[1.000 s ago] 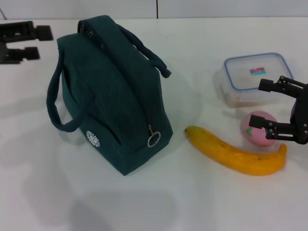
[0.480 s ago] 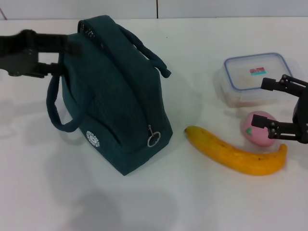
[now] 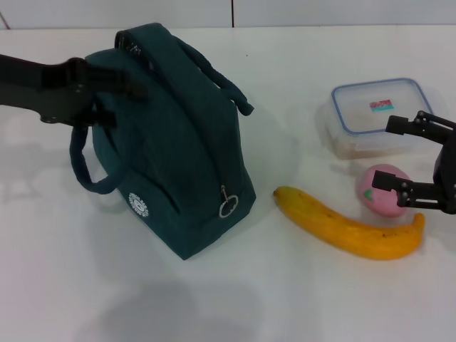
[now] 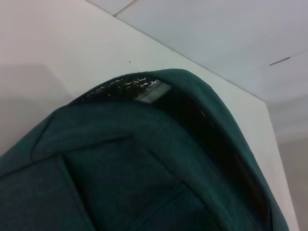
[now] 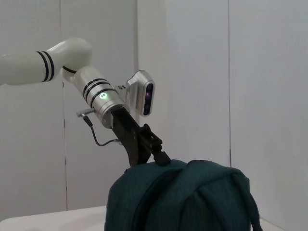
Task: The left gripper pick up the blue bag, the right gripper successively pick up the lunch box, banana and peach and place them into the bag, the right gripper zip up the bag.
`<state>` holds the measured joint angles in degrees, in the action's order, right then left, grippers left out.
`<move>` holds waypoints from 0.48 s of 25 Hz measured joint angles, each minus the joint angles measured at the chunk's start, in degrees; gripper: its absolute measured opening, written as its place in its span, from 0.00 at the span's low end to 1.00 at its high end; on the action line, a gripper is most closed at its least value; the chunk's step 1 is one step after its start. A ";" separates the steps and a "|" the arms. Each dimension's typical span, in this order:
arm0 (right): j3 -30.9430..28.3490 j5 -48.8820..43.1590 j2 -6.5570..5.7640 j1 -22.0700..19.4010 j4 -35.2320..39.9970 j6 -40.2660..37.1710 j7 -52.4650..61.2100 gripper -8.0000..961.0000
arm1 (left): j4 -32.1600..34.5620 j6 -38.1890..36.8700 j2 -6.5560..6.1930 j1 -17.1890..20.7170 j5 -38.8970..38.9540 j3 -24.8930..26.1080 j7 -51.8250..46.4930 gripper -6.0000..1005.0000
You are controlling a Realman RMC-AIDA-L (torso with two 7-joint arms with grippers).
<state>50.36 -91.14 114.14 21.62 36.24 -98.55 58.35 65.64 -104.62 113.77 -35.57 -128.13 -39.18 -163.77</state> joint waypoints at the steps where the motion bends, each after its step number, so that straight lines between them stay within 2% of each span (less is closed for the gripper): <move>1: 0.00 0.00 -0.02 -0.01 -0.02 0.00 0.00 0.89 | 0.00 0.13 0.09 -0.06 -0.44 -0.04 -0.01 0.89; 7: -0.44 0.00 -0.17 0.00 -0.03 0.00 0.00 0.89 | 0.21 1.84 1.40 -0.19 -3.72 -0.13 -0.72 0.89; 12: -0.53 0.00 -0.21 0.06 -0.03 0.01 0.00 0.89 | -0.51 1.84 0.94 -0.89 -3.78 -0.67 -0.12 0.74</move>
<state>49.83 -91.13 113.93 21.68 36.21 -98.54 58.36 65.13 -102.78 114.71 -36.46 -131.91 -39.85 -163.89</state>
